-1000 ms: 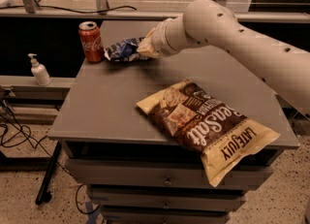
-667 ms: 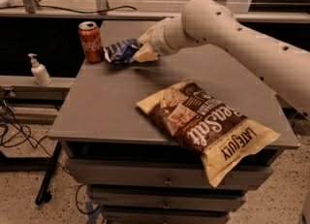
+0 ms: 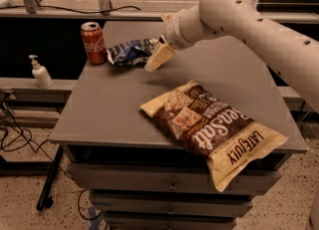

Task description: Move blue chip bag near coke can

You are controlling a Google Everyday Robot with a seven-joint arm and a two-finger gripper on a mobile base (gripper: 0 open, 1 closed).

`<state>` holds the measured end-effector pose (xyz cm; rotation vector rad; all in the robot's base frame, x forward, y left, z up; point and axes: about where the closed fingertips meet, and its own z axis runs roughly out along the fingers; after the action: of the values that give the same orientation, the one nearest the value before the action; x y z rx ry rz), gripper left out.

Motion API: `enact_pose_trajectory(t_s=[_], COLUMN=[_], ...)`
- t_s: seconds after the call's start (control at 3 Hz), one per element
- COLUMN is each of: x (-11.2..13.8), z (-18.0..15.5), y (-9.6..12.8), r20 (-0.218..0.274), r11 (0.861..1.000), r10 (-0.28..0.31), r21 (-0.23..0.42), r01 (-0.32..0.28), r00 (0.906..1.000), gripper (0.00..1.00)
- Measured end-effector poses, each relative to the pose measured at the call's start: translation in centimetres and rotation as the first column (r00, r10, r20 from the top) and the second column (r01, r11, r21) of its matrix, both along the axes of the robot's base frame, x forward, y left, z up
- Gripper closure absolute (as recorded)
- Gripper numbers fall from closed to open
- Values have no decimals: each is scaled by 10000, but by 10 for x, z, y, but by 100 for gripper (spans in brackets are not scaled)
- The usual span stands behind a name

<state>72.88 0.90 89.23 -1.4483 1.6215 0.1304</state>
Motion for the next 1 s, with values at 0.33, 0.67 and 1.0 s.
enact_pose_trajectory(t_s=[0.33,0.67,1.0], x=[10,12,-2], z=[27,88,155], y=[-63,-150,-219], r20=[-143,536,1741], r11=[9989,9883,9650], r10=[-431,-1241,-2156], r21=[-185,-826,-1124], r01=[428,1283,2369], r00=[9990,9908,9608], gripper=[0,0,0])
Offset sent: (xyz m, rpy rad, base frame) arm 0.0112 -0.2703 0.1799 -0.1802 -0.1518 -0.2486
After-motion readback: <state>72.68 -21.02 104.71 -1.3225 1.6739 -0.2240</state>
